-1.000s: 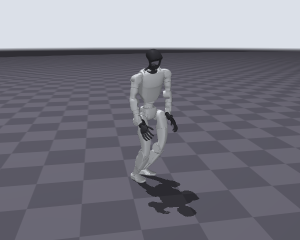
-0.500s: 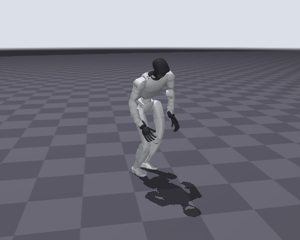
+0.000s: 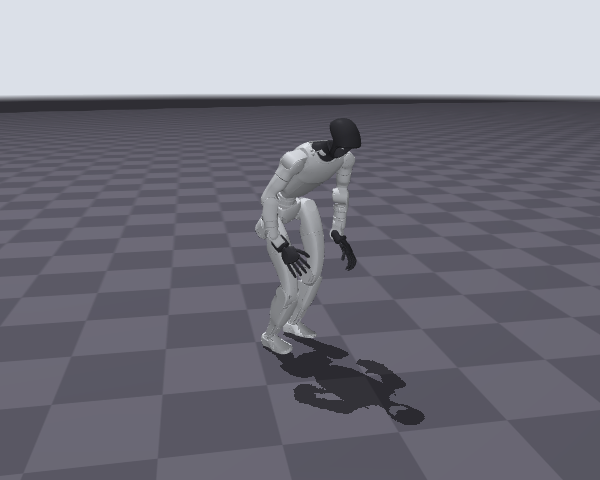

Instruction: Sport exercise

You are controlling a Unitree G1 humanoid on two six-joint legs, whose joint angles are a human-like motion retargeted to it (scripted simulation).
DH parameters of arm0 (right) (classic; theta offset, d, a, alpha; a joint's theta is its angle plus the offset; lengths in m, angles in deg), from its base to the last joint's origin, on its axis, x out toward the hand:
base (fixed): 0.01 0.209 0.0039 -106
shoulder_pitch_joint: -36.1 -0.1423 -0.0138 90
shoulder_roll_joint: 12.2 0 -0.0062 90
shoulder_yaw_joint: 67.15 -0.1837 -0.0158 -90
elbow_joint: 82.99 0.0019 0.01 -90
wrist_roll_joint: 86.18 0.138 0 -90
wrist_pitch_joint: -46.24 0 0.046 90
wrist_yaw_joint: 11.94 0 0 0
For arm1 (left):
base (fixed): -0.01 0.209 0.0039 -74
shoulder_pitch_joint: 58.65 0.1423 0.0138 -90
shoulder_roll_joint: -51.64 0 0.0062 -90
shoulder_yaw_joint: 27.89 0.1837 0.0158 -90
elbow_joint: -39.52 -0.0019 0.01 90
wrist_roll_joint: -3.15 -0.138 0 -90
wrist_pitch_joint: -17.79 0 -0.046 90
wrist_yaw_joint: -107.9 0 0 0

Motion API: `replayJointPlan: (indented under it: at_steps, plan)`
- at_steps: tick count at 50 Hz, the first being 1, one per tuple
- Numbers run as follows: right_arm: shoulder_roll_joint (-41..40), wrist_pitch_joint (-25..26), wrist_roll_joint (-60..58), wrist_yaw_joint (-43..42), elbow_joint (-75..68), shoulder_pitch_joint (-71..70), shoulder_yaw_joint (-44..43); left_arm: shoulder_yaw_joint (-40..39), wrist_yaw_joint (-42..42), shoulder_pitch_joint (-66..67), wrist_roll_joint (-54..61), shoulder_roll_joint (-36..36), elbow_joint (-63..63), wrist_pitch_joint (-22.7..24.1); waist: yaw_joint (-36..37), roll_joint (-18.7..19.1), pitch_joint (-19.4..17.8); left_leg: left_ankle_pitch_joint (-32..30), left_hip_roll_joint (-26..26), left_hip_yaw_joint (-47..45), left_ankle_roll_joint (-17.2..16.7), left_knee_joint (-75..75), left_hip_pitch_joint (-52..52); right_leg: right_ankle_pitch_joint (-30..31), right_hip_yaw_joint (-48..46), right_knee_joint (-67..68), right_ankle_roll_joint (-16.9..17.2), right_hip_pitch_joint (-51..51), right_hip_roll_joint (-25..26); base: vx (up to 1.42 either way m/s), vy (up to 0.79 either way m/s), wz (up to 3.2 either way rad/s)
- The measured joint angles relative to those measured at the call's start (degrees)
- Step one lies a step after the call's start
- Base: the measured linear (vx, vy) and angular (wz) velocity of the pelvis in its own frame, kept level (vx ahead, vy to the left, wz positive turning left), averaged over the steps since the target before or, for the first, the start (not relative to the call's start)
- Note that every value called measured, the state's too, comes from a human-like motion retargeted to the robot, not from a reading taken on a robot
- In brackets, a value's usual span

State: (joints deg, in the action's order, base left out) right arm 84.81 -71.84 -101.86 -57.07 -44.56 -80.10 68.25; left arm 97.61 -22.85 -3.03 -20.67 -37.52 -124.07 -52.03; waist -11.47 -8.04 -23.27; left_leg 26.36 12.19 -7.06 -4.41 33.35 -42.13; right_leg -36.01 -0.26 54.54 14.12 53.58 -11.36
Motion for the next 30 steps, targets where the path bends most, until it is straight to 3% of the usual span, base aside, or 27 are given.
replayJointPlan:
  at_steps: [4, 17, 24, 30]
  plan:
    - [-2.04, -0.29, 0.68, 2.27, -1.37, -1.98, 1.26, 0.35, -1.23, -1.37, -0.50, -1.33, -1.52, 0.68, -0.35, -4.28, 1.01, -4.74, 1.48, 1.76, 0.27, -14.42, 8.10, 0.34, 0.00, -3.95, 0.35, -2.80, -0.48, 0.06, 0.00, -0.03]
    - [-7.04, -0.87, 0.88, 6.93, -1.69, -6.32, 8.30, 4.83, -4.11, -6.51, -1.99, -2.77, -1.75, 1.99, -4.70, -15.69, 4.63, -10.32, 7.37, 3.49, 1.23, -23.54, 13.99, -1.24, 4.00, 3.92, 0.88, -0.10, -5.16, -0.02, 0.01, 0.06]
    - [-10.01, -1.69, 1.63, 8.01, -1.41, -9.65, 11.86, 6.78, -4.11, -9.95, -2.44, -5.55, -0.20, 3.05, -6.04, -19.47, 5.31, -16.48, 8.66, 5.25, 1.29, -34.63, 19.30, -0.63, 5.27, 5.40, 0.88, 1.16, -5.63, 0.00, 0.00, 0.00]
    - [-11.37, -2.30, 2.09, 8.74, -1.53, -10.80, 12.92, 7.16, -3.69, -10.64, -2.64, -7.07, 1.15, 3.58, -6.88, -21.22, 5.25, -17.03, 9.32, 5.68, 1.39, -34.93, 19.76, -0.39, 5.53, 6.57, 0.88, 1.42, -6.32, 0.00, 0.00, 0.00]
